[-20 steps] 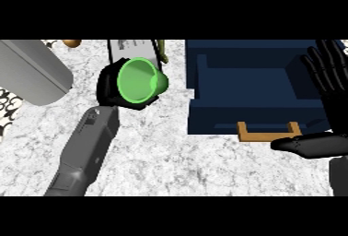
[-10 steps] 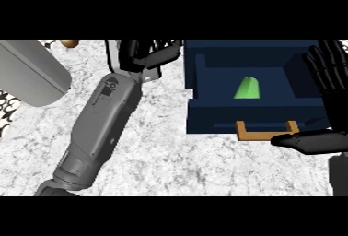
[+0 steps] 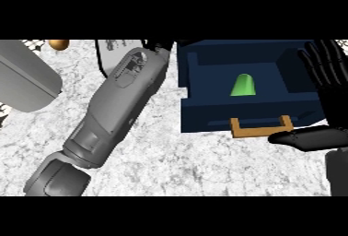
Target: Pick up the cup, place it into the drawer and close the drawer
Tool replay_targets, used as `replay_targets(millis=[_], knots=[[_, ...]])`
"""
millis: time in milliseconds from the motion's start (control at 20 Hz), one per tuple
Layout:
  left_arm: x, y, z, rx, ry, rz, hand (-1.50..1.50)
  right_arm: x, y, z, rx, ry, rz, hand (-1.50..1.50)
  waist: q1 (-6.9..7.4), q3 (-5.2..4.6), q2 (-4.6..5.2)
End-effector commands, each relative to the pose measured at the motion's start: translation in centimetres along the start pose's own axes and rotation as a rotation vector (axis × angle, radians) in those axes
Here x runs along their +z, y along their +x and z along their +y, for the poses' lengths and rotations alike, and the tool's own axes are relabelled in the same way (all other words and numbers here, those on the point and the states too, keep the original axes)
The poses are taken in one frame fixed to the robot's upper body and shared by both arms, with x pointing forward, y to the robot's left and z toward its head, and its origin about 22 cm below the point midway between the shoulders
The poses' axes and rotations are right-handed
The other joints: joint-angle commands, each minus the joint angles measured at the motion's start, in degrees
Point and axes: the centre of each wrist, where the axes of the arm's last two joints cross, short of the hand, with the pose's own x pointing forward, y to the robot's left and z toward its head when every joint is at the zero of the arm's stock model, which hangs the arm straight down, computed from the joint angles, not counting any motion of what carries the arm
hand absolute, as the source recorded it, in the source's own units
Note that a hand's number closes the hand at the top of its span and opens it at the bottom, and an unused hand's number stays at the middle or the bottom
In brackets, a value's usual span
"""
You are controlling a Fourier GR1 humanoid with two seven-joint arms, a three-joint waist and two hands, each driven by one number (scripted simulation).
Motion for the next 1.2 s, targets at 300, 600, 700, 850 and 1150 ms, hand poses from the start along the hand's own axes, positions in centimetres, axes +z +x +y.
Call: replay_targets(millis=[300, 600, 700, 850, 1150], knots=[[0.0, -1.8, -1.5, -0.169, -0.096, 0.196, 1.5, -1.4, -0.1, 1.1, -0.001, 0.065, -0.052, -1.5, -4.27, 0.09, 1.25], [1.8, -4.7, -0.8, -0.206, -0.141, 0.271, 1.5, -2.2, 0.2, 2.5, -0.029, 0.095, -0.079, -1.5, -7.19, 0.08, 2.01], [2.1, -5.2, -0.8, -0.22, -0.178, 0.266, -1.5, -2.6, 0.4, 2.0, -0.032, 0.101, -0.068, -1.5, -7.17, 0.06, 2.1], [2.0, -4.6, -1.0, -0.135, -0.135, 0.231, -1.5, -2.9, 0.0, 2.4, -0.052, 0.151, -0.083, -1.5, -8.81, 0.05, 2.63], [2.0, -4.2, -1.1, 0.045, -0.081, 0.155, -1.5, -4.0, 0.9, 6.4, -0.185, 0.432, -0.126, 1.5, -9.0, -0.08, 2.51]])
